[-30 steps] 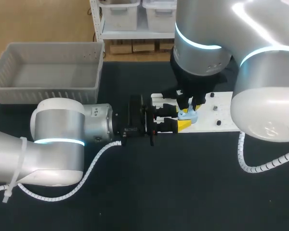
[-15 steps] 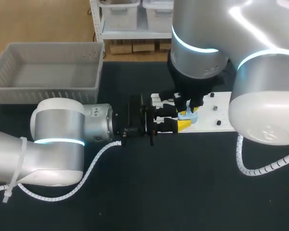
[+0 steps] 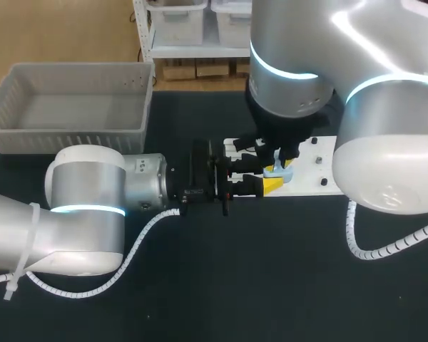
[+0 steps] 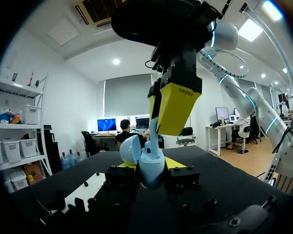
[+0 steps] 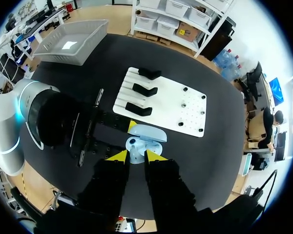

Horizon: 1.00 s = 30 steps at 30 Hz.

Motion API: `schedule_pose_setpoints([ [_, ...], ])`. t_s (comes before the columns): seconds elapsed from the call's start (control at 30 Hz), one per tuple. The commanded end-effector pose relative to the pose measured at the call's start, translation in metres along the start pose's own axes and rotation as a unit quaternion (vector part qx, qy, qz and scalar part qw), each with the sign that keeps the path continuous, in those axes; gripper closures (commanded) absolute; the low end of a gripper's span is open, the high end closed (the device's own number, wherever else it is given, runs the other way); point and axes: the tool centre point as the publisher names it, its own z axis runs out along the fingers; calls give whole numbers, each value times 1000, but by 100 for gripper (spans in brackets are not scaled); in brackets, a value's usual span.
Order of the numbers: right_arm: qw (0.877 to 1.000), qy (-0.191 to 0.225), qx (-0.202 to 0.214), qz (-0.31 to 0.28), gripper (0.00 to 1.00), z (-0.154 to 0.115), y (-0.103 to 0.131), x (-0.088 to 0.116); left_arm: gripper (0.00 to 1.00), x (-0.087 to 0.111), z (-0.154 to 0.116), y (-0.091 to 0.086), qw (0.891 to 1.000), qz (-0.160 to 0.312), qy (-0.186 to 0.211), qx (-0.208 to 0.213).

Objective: Pick up each earbud case from the left stands, insert the matching earbuds, close the lid, and place the case in the box.

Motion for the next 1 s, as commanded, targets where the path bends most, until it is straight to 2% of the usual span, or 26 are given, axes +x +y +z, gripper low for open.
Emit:
schedule_pose_setpoints([
  [0.03,1000,1,0,-1,100,0,1,0,100,0,1,-2,1000,2,0,-4],
  [1.0,1000,6,7,3,100,12,2,-6,100,0,1,-2,1000,2,0,-4],
])
